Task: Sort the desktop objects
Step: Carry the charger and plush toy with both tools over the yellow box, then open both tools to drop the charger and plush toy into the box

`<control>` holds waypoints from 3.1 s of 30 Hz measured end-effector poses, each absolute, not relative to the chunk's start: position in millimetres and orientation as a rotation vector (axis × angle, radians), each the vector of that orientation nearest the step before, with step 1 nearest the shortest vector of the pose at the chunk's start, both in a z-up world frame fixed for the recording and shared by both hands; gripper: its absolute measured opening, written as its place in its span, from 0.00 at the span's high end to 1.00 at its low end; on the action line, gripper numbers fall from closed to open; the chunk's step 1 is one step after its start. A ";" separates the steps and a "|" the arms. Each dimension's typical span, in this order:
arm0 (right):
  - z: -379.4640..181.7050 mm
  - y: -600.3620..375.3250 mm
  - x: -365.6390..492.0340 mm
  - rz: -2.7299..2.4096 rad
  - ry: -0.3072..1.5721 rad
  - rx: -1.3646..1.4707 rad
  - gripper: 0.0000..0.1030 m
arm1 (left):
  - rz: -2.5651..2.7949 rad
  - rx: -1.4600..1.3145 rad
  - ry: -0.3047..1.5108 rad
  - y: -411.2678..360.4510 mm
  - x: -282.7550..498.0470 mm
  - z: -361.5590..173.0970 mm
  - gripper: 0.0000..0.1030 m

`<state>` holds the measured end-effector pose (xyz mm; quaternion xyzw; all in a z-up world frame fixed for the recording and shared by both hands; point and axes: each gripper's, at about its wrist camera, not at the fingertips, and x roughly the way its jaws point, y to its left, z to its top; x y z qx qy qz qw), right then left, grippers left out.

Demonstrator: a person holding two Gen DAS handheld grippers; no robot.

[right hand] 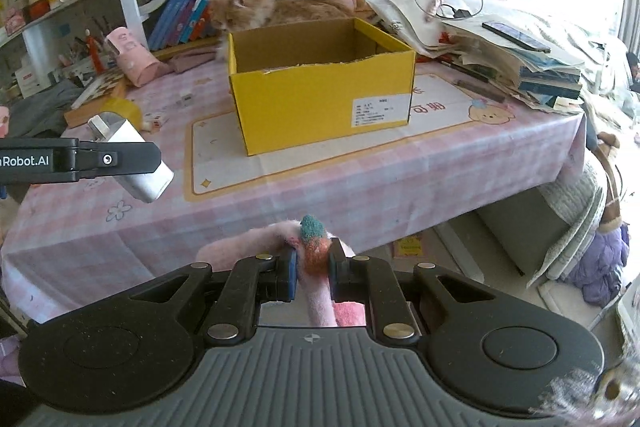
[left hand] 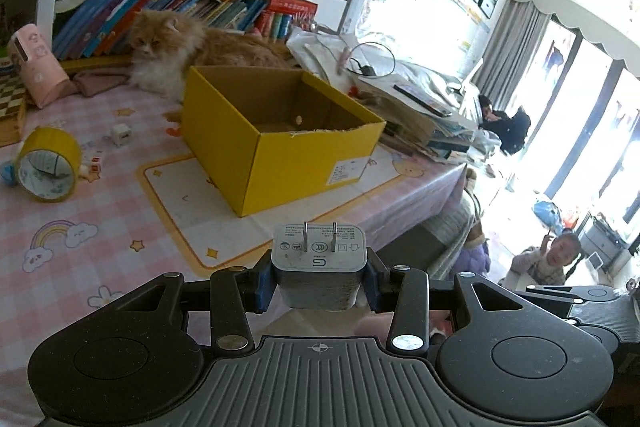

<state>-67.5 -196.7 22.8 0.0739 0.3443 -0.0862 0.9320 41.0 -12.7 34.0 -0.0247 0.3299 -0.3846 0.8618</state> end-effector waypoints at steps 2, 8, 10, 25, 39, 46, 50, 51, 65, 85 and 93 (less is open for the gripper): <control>22.6 -196.4 -68.7 -0.172 0.704 0.146 0.87 | -0.805 -0.052 0.691 -12.6 40.4 34.2 0.59; 23.7 -194.6 -72.9 -0.163 0.693 0.145 0.87 | -0.804 -0.033 0.681 -12.2 34.0 38.4 0.59; 24.1 -195.0 -73.9 -0.163 0.689 0.151 0.87 | -0.809 -0.021 0.679 -13.9 32.0 39.6 0.59; 19.4 -232.8 -85.7 -0.258 0.694 0.221 0.87 | -0.919 0.029 0.691 -69.4 38.4 38.8 0.59; 19.9 -284.3 -48.0 -0.231 0.685 0.232 0.87 | -0.886 0.048 0.634 -121.4 76.1 57.9 0.59; 43.2 -317.2 -3.4 -0.168 0.609 0.205 0.87 | -0.820 0.039 0.572 -148.6 105.4 75.0 0.59; 60.8 -334.3 27.6 -0.110 0.553 0.179 0.87 | -0.768 0.040 0.528 -159.5 118.9 87.8 0.59; 65.3 -337.4 35.1 -0.094 0.539 0.173 0.87 | -0.753 0.036 0.519 -161.2 122.1 90.8 0.59; 95.8 -354.7 128.7 0.145 0.428 0.066 0.87 | -0.572 0.061 0.458 -180.9 159.0 103.0 0.59; 30.2 -357.2 212.5 0.337 0.643 -0.022 0.86 | -0.380 0.132 0.686 -205.8 209.6 34.8 0.59; 10.8 -360.8 221.0 0.356 0.713 -0.019 0.86 | -0.366 0.168 0.718 -213.0 213.9 23.7 0.59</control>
